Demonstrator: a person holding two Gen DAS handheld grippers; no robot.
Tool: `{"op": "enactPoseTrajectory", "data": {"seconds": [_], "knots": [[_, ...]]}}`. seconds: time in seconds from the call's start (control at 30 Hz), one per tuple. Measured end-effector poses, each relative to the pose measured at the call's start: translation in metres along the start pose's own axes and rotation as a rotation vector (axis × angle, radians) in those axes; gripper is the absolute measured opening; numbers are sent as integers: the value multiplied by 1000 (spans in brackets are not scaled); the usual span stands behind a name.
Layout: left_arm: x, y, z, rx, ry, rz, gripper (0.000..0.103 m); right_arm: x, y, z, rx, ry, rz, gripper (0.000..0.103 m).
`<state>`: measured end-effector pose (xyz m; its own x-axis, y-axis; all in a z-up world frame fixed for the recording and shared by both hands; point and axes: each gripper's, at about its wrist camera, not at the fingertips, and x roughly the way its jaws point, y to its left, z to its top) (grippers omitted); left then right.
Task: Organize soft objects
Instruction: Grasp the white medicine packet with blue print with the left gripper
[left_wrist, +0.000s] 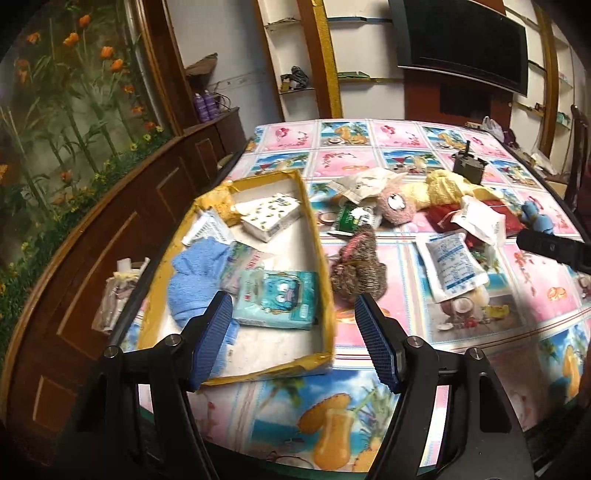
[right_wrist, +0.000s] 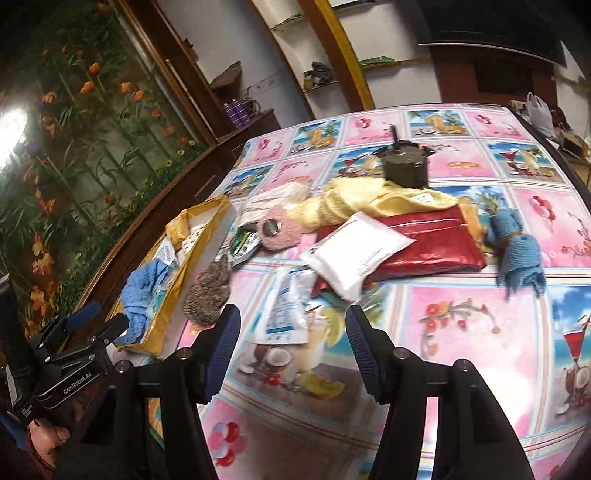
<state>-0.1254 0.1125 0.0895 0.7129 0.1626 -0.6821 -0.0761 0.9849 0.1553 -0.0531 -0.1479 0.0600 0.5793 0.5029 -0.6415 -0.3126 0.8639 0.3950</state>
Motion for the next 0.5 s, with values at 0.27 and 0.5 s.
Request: {"op": "enactPoseTrajectory", "data": {"seconds": [0.27, 0.5], "knots": [[15, -18, 5, -48, 78, -272, 70, -19, -58, 29, 77, -111, -117, 59], [53, -71, 29, -28, 148, -364, 70, -17, -105, 28, 192, -143, -124, 60]]}}
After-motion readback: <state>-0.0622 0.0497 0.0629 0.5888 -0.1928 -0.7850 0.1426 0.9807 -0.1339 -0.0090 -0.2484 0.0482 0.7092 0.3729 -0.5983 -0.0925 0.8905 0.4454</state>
